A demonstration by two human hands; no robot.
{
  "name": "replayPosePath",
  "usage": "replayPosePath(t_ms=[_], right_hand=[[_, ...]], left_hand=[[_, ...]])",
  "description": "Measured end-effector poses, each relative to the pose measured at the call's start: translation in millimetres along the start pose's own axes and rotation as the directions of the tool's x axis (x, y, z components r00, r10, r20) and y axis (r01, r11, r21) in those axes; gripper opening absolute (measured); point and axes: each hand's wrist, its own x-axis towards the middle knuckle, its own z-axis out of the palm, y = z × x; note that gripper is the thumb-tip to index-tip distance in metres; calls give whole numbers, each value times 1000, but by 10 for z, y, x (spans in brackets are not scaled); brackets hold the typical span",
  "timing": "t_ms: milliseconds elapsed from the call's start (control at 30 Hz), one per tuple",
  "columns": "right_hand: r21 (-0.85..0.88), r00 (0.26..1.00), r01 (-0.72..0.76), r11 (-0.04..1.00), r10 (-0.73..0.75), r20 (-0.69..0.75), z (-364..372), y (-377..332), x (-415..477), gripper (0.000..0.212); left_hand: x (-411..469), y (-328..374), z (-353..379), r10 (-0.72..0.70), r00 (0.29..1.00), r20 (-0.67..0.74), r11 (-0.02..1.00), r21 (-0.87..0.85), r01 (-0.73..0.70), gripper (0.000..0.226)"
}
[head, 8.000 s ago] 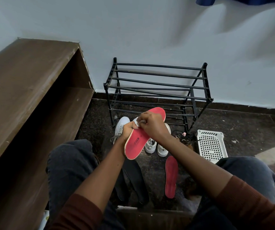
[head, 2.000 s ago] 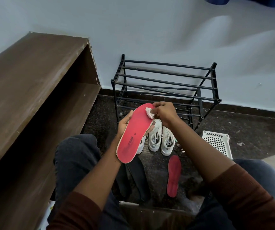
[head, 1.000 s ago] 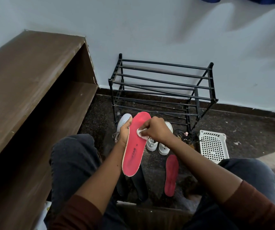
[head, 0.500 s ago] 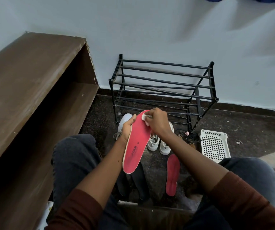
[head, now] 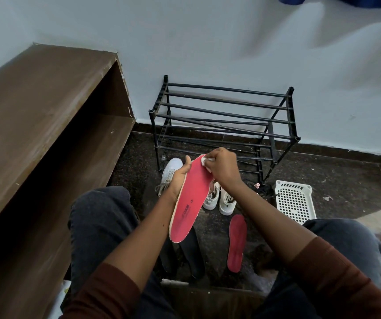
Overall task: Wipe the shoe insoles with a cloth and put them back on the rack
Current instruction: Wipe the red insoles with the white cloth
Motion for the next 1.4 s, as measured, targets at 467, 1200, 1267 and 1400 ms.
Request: replayPosePath(t_ms=[467, 1200, 1267, 1400], right_hand=[[77, 988, 120, 990, -127, 92, 159, -124, -199, 20], [252, 981, 40, 967, -85, 173, 131, -245, -342, 16], [264, 967, 32, 964, -97, 235, 124, -262, -382, 17], [237, 972, 40, 971, -93, 218, 147, -259, -406, 17]], left_hand=[[166, -34, -86, 22, 999, -32, 999, -27, -23, 83], [251, -16, -212, -50, 995, -84, 997, -63, 45, 95], [224, -24, -238, -33, 994, -101, 999, -28, 30, 94], [199, -35, -212, 19, 994, -105, 1000, -14, -21, 92]])
